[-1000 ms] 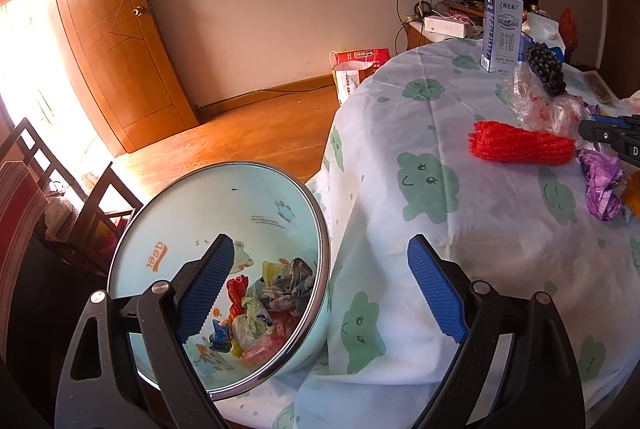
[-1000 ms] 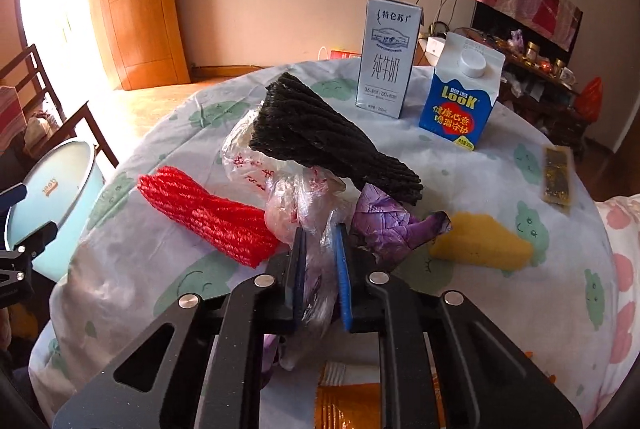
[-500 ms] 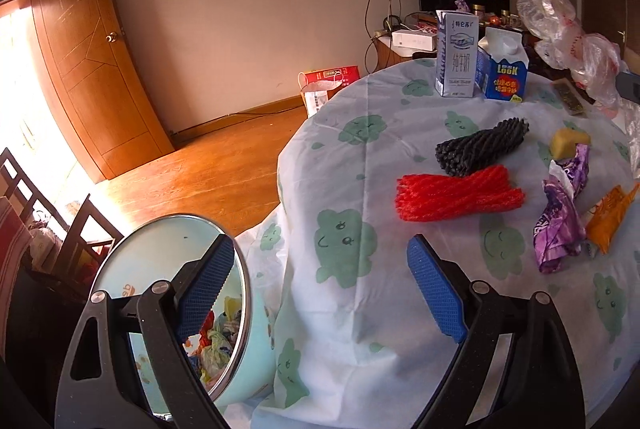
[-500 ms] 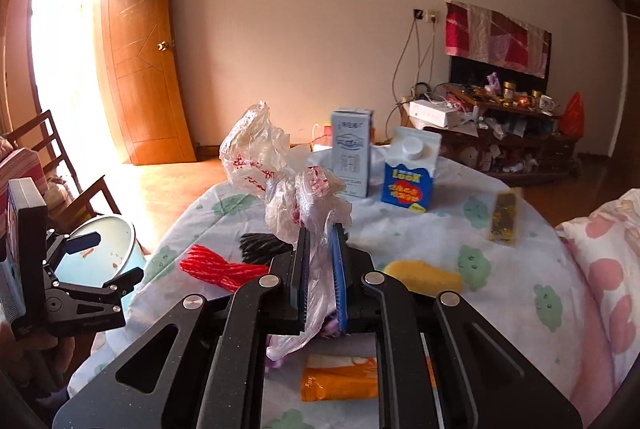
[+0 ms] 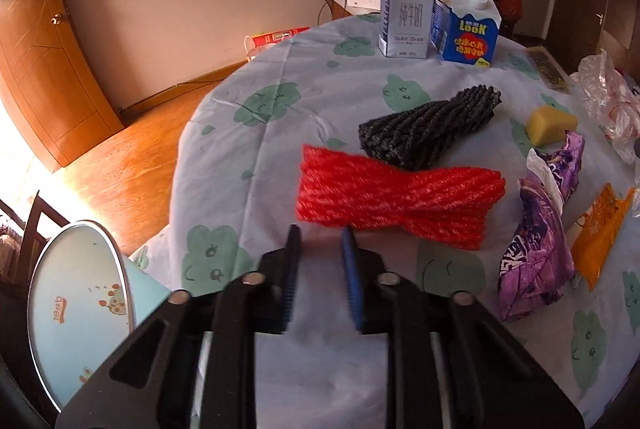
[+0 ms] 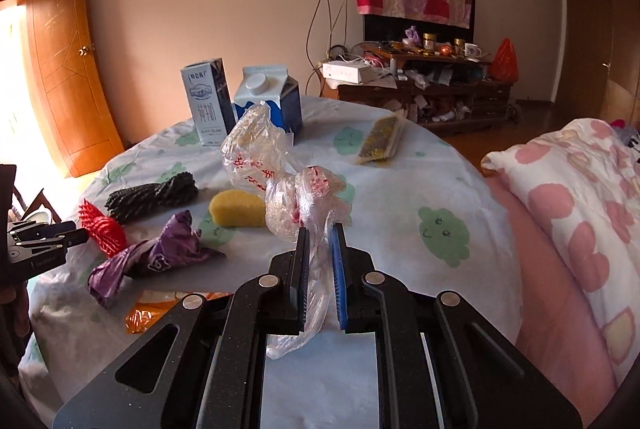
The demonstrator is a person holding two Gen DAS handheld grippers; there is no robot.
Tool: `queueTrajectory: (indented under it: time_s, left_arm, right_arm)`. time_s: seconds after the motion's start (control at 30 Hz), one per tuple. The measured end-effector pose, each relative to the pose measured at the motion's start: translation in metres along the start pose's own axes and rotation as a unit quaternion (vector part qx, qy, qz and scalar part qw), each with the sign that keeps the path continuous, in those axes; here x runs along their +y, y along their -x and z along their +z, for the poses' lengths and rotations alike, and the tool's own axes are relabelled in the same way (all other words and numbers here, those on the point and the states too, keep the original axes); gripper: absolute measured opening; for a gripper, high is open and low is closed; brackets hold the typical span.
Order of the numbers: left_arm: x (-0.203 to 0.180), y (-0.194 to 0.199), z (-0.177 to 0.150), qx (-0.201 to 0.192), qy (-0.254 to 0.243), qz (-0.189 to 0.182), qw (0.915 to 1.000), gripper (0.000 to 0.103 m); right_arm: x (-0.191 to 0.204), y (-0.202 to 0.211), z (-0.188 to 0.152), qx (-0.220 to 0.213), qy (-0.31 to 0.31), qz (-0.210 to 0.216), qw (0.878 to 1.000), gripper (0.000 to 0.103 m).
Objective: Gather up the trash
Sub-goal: 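Lift the clear bag with the right tool while the left grasps the red mesh bag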
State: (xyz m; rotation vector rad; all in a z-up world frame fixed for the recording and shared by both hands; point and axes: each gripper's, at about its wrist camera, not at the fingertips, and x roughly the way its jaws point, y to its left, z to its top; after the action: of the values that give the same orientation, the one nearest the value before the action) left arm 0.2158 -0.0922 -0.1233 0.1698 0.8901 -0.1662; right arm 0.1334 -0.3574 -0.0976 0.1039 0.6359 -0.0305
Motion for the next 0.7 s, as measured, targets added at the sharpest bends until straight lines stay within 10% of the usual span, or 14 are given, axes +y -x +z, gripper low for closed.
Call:
queueTrajectory:
  time_s: [0.33,0.47,0.7]
  left_arm:
    - [0.001,0.026,0.002,-0.039,-0.004,0.000,0.9992,0.002]
    - [0.007,0.034,0.008,-0.054,0.009,0.013,0.9984,0.046]
    - [0.001,0.021,0.024,-0.064,0.011,0.011,0.9978,0.060]
  right_arm:
    - [0.004,0.009,-0.001,-0.014,0.003,0.010,1.000,0.012]
    - [-0.001,0.010,0.001,-0.019,-0.001,-0.004,1.000,0.012]
    - [-0.014,0.008,-0.002,-0.014,-0.011,-0.013,1.000,0.012]
